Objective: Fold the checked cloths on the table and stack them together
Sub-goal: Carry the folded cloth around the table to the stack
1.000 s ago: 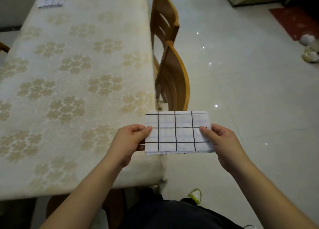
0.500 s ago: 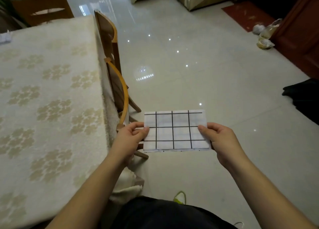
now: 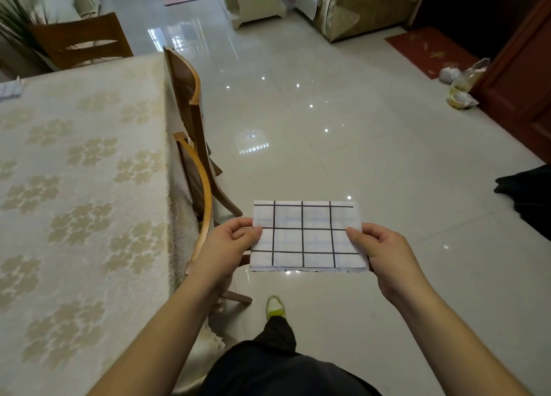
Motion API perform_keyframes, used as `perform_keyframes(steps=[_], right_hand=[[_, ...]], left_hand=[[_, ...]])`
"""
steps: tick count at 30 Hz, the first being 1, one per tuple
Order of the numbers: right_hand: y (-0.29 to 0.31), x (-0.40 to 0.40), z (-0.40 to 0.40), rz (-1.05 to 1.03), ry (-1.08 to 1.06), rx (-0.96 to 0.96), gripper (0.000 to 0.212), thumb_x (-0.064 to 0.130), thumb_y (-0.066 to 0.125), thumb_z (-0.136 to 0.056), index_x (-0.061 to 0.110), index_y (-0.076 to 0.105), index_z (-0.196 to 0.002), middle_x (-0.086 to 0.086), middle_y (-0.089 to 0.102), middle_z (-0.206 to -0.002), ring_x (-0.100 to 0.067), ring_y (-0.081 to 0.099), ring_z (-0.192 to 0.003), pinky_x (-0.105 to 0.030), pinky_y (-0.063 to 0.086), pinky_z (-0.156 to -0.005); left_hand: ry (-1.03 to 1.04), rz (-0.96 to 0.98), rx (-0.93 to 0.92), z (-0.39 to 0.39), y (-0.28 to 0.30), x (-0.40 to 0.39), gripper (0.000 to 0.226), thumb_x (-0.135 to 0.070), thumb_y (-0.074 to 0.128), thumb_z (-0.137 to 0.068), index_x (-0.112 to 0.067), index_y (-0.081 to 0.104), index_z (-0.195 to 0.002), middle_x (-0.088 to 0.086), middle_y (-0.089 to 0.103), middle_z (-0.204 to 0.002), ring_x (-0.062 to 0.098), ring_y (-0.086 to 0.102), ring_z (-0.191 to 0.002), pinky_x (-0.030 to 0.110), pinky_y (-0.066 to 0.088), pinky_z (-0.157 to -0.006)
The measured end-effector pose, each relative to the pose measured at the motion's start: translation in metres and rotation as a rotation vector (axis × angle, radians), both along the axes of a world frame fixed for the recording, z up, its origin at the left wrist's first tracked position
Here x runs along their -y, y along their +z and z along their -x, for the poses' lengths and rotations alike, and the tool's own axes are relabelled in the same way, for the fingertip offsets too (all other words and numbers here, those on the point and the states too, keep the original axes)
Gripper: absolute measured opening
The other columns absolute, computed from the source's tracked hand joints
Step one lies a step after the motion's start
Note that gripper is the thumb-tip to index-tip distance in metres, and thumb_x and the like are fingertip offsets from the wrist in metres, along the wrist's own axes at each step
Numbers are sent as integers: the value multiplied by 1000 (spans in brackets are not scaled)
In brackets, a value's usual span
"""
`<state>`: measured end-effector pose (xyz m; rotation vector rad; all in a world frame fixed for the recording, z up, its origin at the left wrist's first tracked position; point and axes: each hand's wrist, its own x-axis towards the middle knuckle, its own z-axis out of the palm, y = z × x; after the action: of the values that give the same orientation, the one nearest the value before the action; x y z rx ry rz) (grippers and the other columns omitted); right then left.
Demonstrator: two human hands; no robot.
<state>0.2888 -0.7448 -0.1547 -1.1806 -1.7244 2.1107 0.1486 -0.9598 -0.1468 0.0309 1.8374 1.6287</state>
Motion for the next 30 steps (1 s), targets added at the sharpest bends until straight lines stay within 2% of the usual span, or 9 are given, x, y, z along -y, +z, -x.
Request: perform_keyframes(steps=[4,7,9,12,23,30], right_hand=[[-7,-21,55,-21,53,30,11,14,65,-90,8,72,-95,-7,77,-87,-18,72,-74,-27,53,-60],[-9,-37,101,-30,94,62,12,15,64,-91,9,73,-97,-9,77,-90,-24,72,-80,-35,56,-70],[-7,-47,130,-27,126,86,12,15,64,-91,10,73,-97,-10,77,-92,-27,72,-84,-41,56,-79],[-1,-65,172,-41,143,83,12,15,63,-92,10,73,-96,-10,77,-92,-29,72,-85,-43,55,-81],[-8,-177,309,-28,192,79,14,17,62,-93,12,73,-100,-6,77,-94,-22,73,-86,-32,53,-73],[0,-265,410,-15,300,51,14,16,60,-94,9,72,-98,-5,77,-92,-16,73,-79,-26,52,-69]], left_hand=[[45,1,4,49,-15,-13,15,-15,65,-92,-13,69,-106,9,76,-97,26,73,-90,31,58,-67],[63,22,8,92,-21,-23,18,-16,67,-90,-13,69,-107,11,76,-97,29,72,-92,36,60,-72],[84,9,24,118,-19,-31,17,-15,67,-90,-11,69,-107,11,76,-95,27,73,-90,34,59,-67],[92,-15,10,155,-13,-46,18,-13,68,-89,-10,68,-107,10,76,-94,26,73,-88,30,57,-64],[64,60,-67,282,-14,-149,16,-15,70,-88,-15,69,-104,7,77,-89,24,73,-89,38,59,-82],[178,81,-48,366,-3,-230,22,-11,73,-85,-10,69,-107,13,76,-87,21,74,-86,20,57,-71]])
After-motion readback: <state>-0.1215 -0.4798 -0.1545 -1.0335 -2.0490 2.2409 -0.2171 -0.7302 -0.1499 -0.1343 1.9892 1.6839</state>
